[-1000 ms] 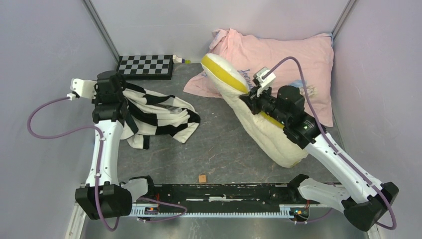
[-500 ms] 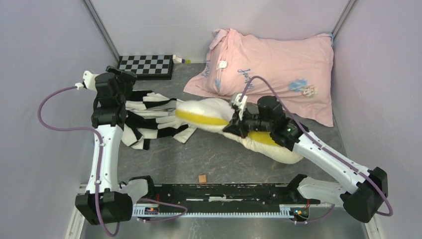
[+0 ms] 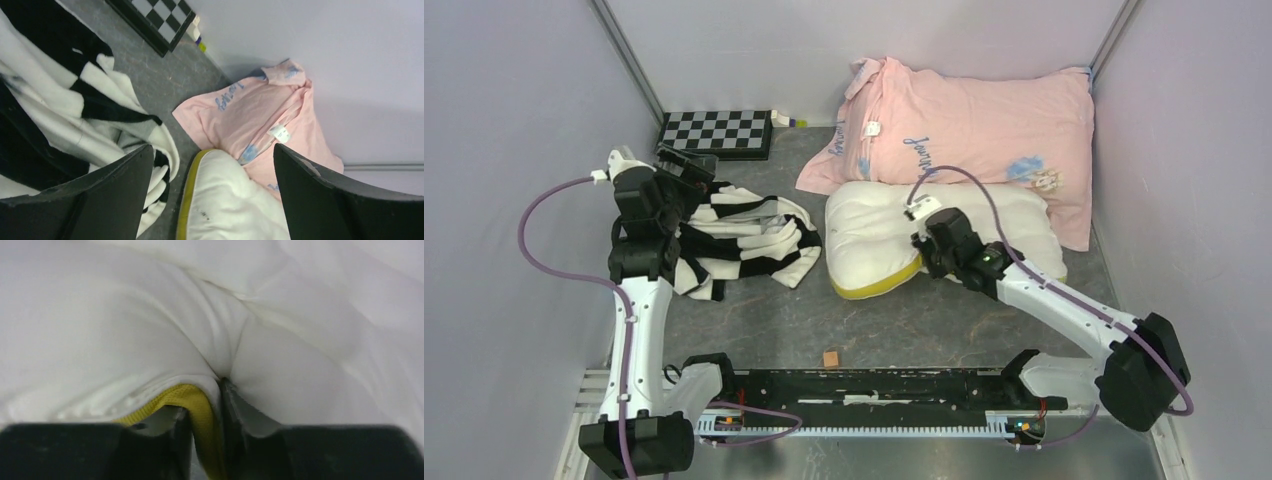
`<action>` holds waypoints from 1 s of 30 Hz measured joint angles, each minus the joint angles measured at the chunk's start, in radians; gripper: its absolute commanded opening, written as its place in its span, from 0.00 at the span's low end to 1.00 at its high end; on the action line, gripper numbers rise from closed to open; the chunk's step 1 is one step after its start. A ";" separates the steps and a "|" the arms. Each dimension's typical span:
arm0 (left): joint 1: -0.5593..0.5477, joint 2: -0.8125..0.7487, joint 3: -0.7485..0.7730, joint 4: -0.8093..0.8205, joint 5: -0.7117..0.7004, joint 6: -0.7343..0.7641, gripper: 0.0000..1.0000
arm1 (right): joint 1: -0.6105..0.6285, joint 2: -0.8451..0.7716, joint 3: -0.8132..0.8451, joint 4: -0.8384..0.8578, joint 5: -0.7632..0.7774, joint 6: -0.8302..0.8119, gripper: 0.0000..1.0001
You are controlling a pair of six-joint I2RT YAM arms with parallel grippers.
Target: Remove the pillowcase from the pillow
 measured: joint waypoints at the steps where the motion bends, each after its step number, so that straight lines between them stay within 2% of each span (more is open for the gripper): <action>1: 0.000 0.000 -0.016 0.000 0.012 0.000 0.98 | -0.033 -0.009 -0.008 0.006 0.029 0.019 0.69; 4: 0.000 -0.002 -0.061 -0.002 0.053 0.005 1.00 | -0.085 -0.068 -0.026 0.006 0.062 0.043 0.97; 5: 0.000 -0.004 -0.076 -0.002 0.061 0.007 1.00 | -0.085 -0.093 -0.030 0.010 0.053 0.047 0.98; 11: -0.010 -0.058 -0.196 0.028 0.113 0.009 1.00 | -0.081 -0.256 -0.032 0.109 0.035 0.047 0.98; 20: -0.029 -0.126 -0.303 0.084 0.157 0.034 1.00 | -0.083 -0.483 -0.066 0.284 0.266 -0.019 0.98; 25: -0.031 -0.143 -0.337 0.087 0.161 0.053 1.00 | -0.086 -0.460 -0.068 0.275 0.196 -0.028 0.98; 30: -0.035 -0.161 -0.383 0.142 0.159 0.094 1.00 | -0.083 -0.425 -0.123 0.256 0.284 -0.032 0.98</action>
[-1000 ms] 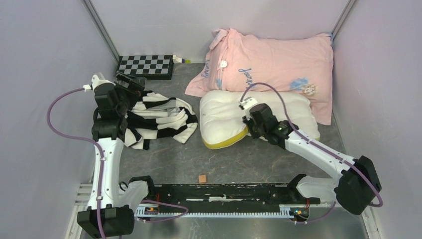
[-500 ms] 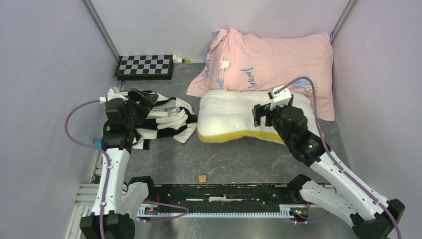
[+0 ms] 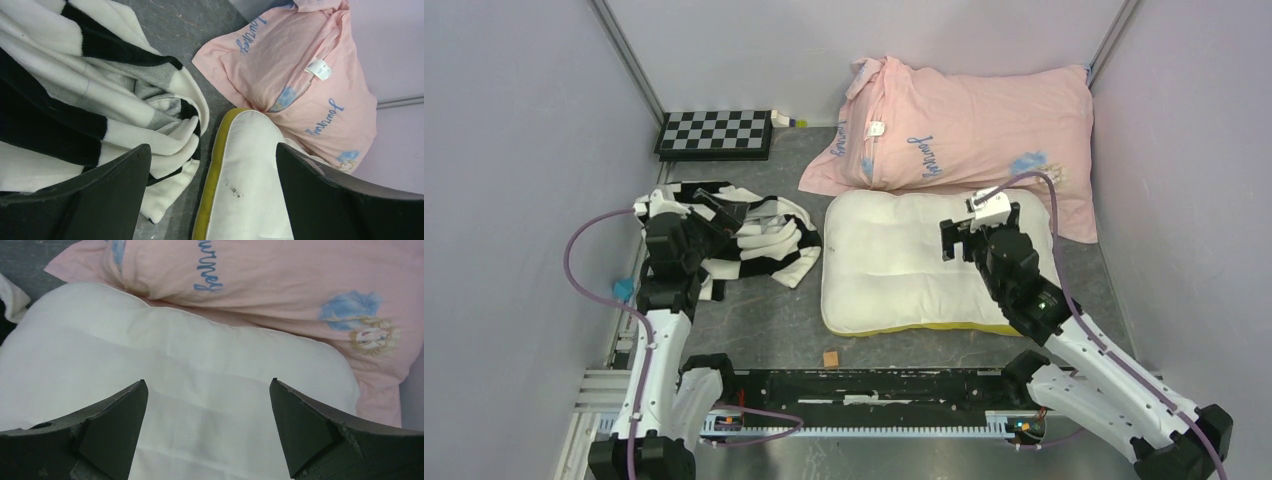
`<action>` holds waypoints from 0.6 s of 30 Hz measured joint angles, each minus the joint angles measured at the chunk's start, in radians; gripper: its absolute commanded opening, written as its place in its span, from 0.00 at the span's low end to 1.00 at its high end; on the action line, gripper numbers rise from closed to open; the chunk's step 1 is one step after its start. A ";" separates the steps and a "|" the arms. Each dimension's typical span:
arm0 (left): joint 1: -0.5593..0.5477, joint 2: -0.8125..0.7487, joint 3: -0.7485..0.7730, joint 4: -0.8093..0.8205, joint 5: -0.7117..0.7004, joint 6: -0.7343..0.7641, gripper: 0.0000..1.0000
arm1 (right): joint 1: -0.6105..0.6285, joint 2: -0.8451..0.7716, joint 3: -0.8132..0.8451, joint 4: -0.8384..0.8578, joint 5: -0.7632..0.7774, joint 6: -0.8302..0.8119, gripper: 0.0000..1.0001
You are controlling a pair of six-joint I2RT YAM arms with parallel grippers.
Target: Remove the pillowcase from the pillow
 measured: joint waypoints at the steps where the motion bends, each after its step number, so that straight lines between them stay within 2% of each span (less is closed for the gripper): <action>1: -0.005 -0.010 -0.024 0.025 -0.004 0.003 1.00 | 0.000 -0.023 -0.049 0.050 0.019 -0.021 0.98; 4: -0.087 -0.033 -0.101 0.092 -0.106 0.013 1.00 | 0.000 -0.105 -0.231 0.206 0.063 -0.055 0.98; 7: -0.304 -0.009 -0.145 0.146 -0.282 0.060 1.00 | -0.002 -0.135 -0.438 0.394 0.128 -0.067 0.98; 10: -0.446 0.044 -0.166 0.220 -0.405 0.127 1.00 | -0.020 -0.085 -0.547 0.523 0.187 -0.083 0.98; 14: -0.470 0.078 -0.238 0.350 -0.537 0.261 1.00 | -0.112 0.010 -0.586 0.668 0.234 -0.098 0.98; 18: -0.467 0.061 -0.401 0.571 -0.642 0.433 1.00 | -0.220 0.054 -0.644 0.873 0.229 -0.133 0.98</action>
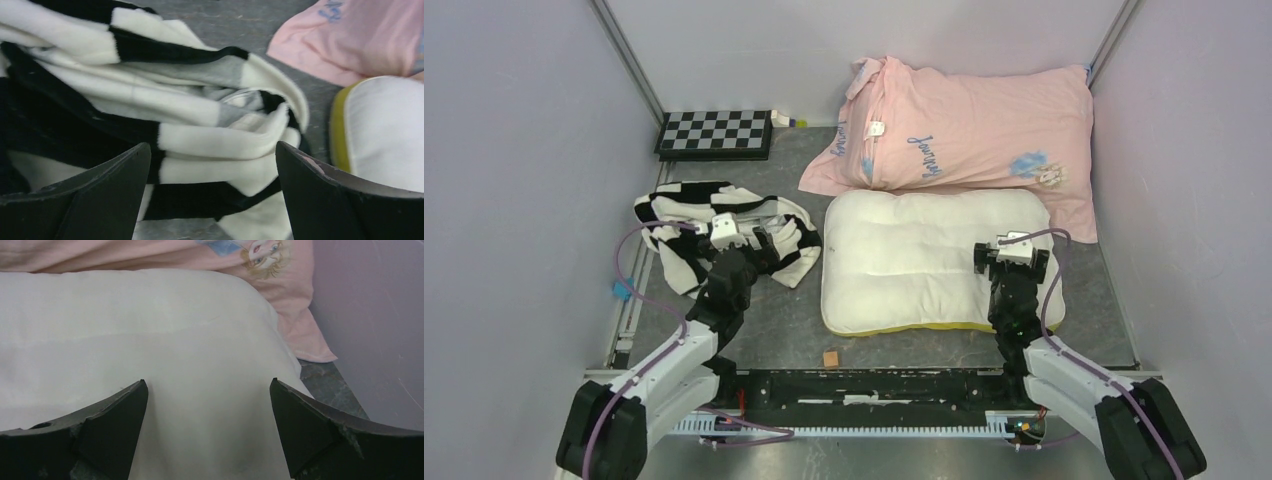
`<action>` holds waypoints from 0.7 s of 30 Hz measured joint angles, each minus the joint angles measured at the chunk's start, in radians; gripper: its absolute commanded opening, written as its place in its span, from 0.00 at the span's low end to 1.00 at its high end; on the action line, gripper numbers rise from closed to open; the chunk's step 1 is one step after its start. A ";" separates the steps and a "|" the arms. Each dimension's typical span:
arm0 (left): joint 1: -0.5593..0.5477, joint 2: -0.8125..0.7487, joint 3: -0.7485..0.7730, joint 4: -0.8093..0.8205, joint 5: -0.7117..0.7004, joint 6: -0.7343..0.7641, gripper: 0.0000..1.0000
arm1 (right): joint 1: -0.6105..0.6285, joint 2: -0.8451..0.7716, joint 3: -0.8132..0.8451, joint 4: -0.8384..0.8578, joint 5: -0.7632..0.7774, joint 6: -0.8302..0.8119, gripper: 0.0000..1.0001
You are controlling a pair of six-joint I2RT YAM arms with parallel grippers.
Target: Remove the pillowcase from the pillow
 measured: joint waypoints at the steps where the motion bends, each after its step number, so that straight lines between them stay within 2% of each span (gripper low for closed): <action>1: 0.005 0.005 -0.029 0.035 -0.017 0.031 1.00 | -0.017 0.013 -0.019 0.047 -0.001 -0.018 0.98; 7: 0.113 0.129 -0.061 0.195 -0.024 0.155 1.00 | -0.061 0.179 -0.050 0.276 -0.019 -0.116 0.98; 13: 0.215 0.294 -0.080 0.377 0.067 0.172 1.00 | -0.066 0.328 -0.050 0.488 -0.027 -0.189 0.95; 18: 0.249 0.353 -0.081 0.417 0.135 0.178 1.00 | -0.074 0.407 -0.050 0.583 -0.026 -0.213 0.95; 21: 0.250 0.375 -0.064 0.418 0.171 0.190 0.96 | -0.080 0.492 -0.050 0.669 -0.023 -0.219 0.94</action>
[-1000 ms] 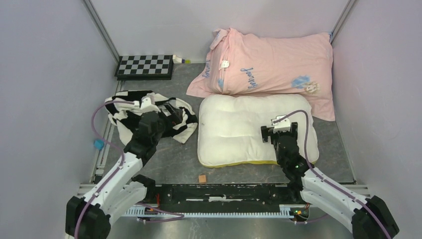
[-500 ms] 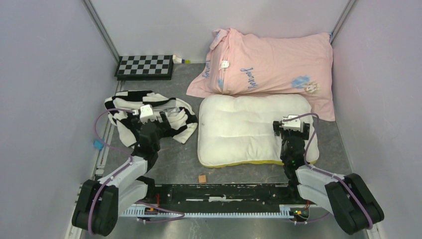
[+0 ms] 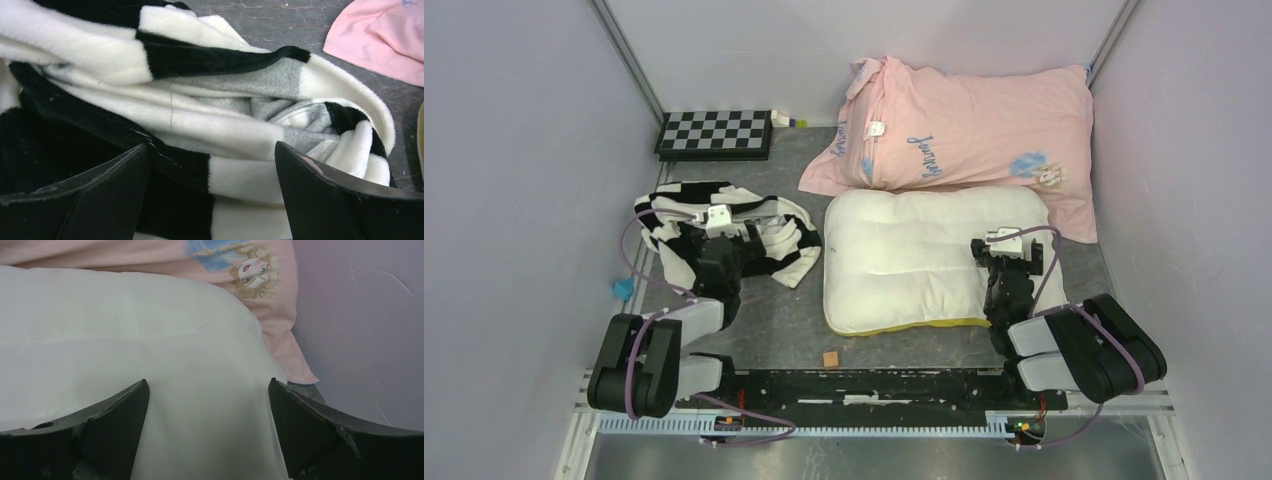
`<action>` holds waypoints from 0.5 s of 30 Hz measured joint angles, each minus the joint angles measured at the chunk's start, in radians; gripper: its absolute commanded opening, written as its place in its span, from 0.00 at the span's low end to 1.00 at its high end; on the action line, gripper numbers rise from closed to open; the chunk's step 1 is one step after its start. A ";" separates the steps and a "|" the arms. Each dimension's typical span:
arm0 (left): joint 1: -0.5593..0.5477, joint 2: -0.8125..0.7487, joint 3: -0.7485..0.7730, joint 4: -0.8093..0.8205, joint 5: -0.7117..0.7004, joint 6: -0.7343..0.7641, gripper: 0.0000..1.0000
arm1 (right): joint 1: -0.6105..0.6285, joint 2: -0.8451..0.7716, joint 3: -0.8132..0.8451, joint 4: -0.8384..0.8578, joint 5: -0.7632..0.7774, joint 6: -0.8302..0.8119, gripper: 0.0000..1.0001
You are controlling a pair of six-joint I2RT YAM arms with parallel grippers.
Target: Remove the pillowcase from the pillow
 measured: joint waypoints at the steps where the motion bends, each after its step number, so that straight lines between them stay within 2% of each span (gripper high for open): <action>1: 0.000 0.016 0.016 -0.006 0.006 0.004 0.93 | -0.002 0.015 0.000 0.014 0.001 0.001 0.94; 8: 0.000 0.059 0.060 0.021 0.007 0.049 0.90 | -0.112 0.020 0.000 0.020 -0.078 0.068 0.88; 9: 0.000 0.059 0.058 0.029 0.006 0.055 0.92 | -0.132 0.026 0.000 0.027 -0.095 0.079 0.87; 10: 0.000 0.063 0.054 0.048 0.008 0.064 0.95 | -0.153 0.039 0.000 0.045 -0.110 0.093 0.88; 11: 0.000 0.078 0.044 0.090 0.010 0.075 0.95 | -0.165 0.048 0.000 0.048 -0.122 0.102 0.97; 13: 0.002 0.163 0.018 0.225 0.010 0.090 0.96 | -0.176 0.050 -0.001 0.045 -0.140 0.119 0.98; 15: 0.003 0.237 0.013 0.253 0.025 0.105 0.94 | -0.178 0.050 -0.001 0.051 -0.149 0.122 0.98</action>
